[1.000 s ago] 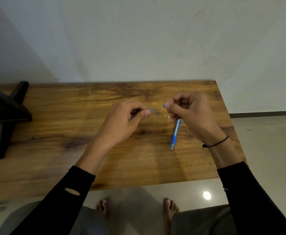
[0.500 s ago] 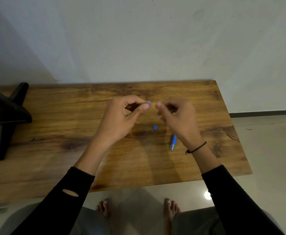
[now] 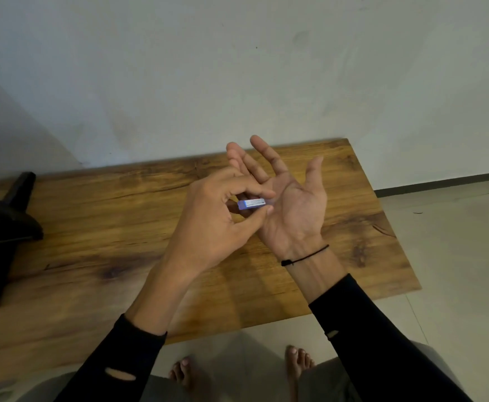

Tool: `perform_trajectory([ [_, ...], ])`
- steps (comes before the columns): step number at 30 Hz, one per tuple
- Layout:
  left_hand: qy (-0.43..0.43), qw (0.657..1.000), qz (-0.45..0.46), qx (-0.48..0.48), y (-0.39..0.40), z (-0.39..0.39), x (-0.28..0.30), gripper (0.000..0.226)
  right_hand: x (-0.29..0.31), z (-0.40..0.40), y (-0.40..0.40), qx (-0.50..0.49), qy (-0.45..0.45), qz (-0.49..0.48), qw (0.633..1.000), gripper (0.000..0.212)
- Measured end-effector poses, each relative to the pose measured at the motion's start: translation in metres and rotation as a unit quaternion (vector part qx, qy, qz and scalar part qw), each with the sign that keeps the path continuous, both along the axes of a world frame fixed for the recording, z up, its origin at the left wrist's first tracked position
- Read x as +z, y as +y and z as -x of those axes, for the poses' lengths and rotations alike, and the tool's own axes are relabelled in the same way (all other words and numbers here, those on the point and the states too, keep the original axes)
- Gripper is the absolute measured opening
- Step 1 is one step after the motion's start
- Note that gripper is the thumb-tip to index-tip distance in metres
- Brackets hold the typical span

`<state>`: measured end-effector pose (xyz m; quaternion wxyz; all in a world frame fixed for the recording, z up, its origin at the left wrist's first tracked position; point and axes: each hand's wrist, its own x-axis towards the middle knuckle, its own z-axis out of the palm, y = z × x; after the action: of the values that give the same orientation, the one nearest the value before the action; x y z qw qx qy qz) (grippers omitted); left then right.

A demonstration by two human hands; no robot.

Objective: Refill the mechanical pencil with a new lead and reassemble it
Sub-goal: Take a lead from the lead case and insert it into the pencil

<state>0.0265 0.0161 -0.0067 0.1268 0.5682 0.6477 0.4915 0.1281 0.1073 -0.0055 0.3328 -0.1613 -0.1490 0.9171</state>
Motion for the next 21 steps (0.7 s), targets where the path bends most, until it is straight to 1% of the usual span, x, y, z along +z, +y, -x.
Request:
perform_trajectory([
  [3, 0.001, 1.000, -0.003, -0.002, -0.001, 0.002, -0.002, 0.021, 0.000, -0.001, 0.000, -0.005, 0.006, -0.007, 1.000, 0.103],
  [8, -0.051, 0.999, 0.002, -0.007, 0.000, 0.003, -0.004, 0.021, -0.001, -0.003, 0.003, -0.012, 0.011, -0.013, 1.000, 0.104],
  [11, -0.065, 0.998, 0.011, -0.015, -0.001, 0.006, -0.005, 0.017, -0.002, -0.003, 0.005, -0.019, 0.015, -0.014, 1.000, 0.105],
  [16, -0.091, 0.995, 0.015, -0.025, -0.004, 0.008, -0.004, 0.017, -0.003, -0.004, 0.008, -0.025, 0.017, -0.023, 0.999, 0.107],
  [21, -0.096, 0.995, 0.018, -0.037, -0.008, 0.009, -0.003, 0.019, -0.002, -0.007, 0.013, -0.028, 0.036, -0.028, 0.999, 0.108],
])
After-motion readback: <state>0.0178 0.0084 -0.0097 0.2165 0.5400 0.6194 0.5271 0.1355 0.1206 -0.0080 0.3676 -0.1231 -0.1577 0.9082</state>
